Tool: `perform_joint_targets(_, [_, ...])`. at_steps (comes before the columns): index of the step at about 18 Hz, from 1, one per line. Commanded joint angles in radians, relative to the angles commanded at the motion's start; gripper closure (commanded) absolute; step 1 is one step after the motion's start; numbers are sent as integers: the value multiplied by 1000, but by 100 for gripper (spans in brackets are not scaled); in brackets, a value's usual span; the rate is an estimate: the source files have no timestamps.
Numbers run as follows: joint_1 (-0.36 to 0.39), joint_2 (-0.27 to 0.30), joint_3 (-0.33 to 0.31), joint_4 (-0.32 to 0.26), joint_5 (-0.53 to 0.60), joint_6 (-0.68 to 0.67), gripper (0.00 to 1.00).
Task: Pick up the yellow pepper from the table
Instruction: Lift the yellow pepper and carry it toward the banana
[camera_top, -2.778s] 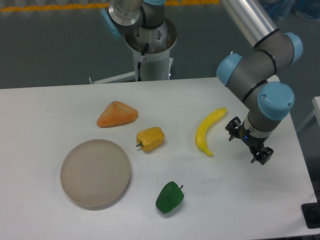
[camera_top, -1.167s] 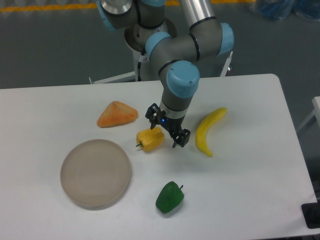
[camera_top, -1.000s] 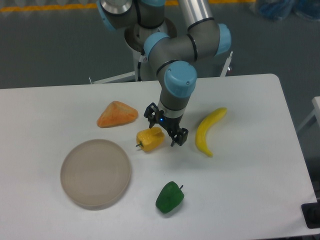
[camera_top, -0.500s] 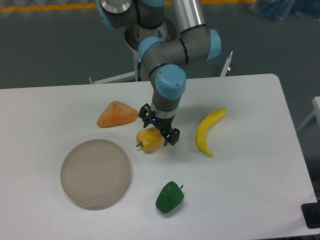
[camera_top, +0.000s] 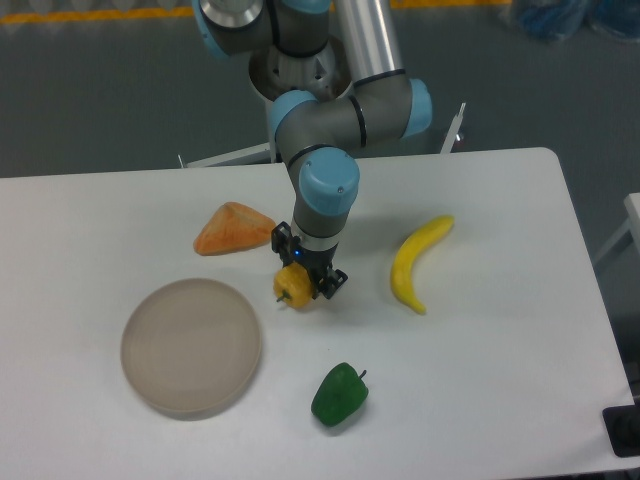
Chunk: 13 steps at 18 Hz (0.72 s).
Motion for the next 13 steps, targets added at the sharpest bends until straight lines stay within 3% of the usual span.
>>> perform_joint_targets(2, [11, 6, 27, -11, 2, 6, 73])
perform_joint_targets(7, [64, 5, 165, -121, 0, 11, 73])
perform_joint_targets(10, [124, -3, 233, -201, 2, 167, 71])
perform_joint_targets(13, [162, -12, 294, -235, 21, 181, 72])
